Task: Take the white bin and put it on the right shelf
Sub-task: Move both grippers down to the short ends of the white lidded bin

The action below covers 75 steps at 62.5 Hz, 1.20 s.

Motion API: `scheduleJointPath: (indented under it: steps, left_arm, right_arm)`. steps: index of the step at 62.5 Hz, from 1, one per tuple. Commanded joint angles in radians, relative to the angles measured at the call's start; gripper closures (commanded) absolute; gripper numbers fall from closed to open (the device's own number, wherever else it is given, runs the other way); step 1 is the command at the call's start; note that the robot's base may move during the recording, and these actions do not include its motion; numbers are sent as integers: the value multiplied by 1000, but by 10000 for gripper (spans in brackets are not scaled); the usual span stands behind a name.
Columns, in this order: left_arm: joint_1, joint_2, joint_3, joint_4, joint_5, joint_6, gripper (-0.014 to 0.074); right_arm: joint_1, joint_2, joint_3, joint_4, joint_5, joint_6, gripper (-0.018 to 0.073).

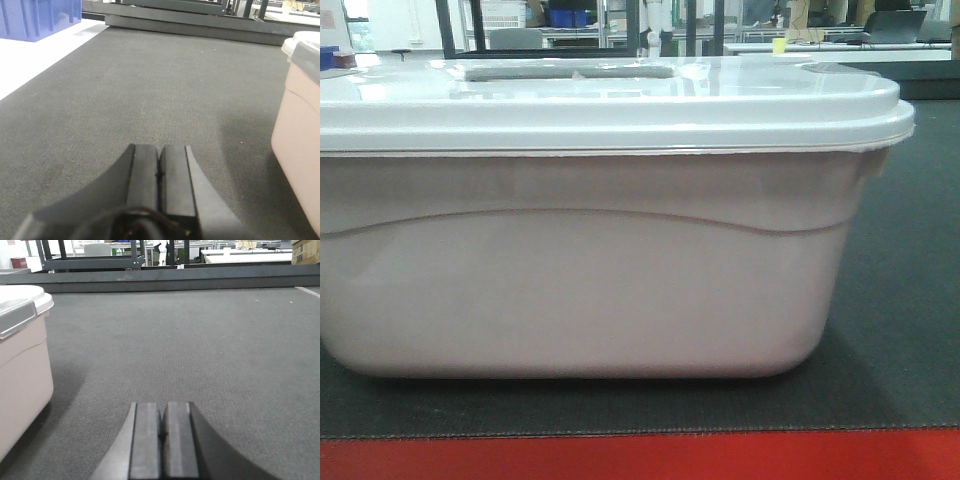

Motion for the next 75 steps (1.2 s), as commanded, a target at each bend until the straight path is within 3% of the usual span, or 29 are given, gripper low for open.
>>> scheduleJointPath:
  steps: [1, 44, 60, 68, 75]
  left_arm:
    - [2, -14, 16, -7, -82, -5, 715]
    - [3, -14, 16, -12, -116, -5, 715]
    - [3, -5, -21, -12, -263, -5, 715]
    - [3, 18, -156, 41, -192, -5, 713]
    - [-9, 96, -346, 105, -42, -5, 710]
  right_arm:
    - [2, -18, 0, -10, -85, -4, 487]
    - [1, -18, 0, -10, -101, -4, 487]
    - [1, -18, -7, -9, -231, -4, 487]
    - [1, -15, -122, -6, -234, -3, 487]
    - [1, 51, -318, -6, -109, -3, 487]
